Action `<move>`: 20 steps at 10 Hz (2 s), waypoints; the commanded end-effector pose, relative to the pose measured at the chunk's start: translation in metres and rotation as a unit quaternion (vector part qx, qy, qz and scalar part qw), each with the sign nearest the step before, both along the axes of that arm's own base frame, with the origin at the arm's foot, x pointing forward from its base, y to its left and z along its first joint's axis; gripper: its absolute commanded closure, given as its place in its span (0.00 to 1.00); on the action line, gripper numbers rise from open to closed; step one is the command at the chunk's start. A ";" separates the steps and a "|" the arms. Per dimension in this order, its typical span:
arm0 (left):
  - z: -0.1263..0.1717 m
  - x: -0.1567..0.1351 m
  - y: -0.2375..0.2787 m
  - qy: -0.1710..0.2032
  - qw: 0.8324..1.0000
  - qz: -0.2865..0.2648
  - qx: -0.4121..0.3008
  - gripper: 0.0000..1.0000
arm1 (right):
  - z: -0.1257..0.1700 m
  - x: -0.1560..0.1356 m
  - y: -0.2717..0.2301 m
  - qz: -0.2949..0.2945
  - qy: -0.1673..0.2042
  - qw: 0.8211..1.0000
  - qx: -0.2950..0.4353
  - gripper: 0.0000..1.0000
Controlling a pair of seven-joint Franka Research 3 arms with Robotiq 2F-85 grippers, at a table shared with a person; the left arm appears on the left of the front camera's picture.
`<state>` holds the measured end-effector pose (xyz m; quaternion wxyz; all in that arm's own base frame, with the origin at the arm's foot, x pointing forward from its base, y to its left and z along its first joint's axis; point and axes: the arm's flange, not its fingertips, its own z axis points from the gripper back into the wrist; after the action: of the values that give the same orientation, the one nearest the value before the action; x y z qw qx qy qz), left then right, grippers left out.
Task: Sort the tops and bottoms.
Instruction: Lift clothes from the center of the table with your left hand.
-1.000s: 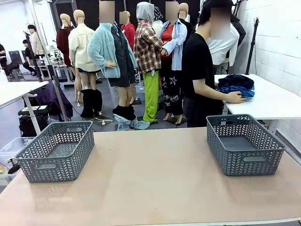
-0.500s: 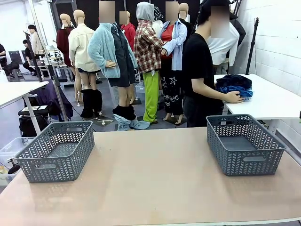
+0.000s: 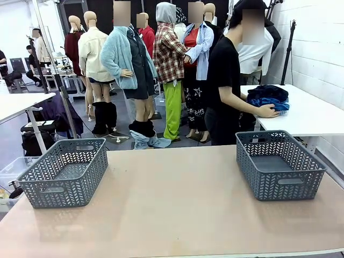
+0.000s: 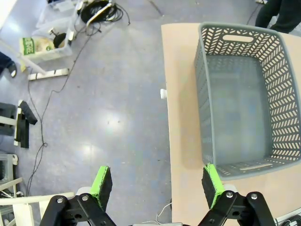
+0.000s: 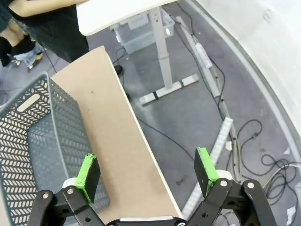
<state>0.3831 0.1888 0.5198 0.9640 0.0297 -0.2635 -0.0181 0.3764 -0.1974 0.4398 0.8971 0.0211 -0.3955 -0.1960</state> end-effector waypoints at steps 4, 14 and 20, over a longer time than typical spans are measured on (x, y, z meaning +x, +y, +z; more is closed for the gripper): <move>-0.001 -0.003 0.001 -0.003 1.000 -0.002 -0.005 0.00 | 0.002 0.002 0.006 -0.011 0.003 1.000 0.002 0.00; -0.001 -0.003 0.001 -0.003 1.000 -0.002 -0.005 0.00 | 0.002 0.002 0.006 -0.011 0.003 1.000 0.002 0.00; -0.001 -0.003 0.001 -0.003 1.000 -0.002 -0.005 0.00 | 0.002 0.002 0.006 -0.011 0.003 1.000 0.002 0.00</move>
<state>0.3830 0.1887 0.5200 0.9640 0.0296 -0.2636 -0.0181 0.3772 -0.1948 0.4418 0.8970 0.0185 -0.3964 -0.1950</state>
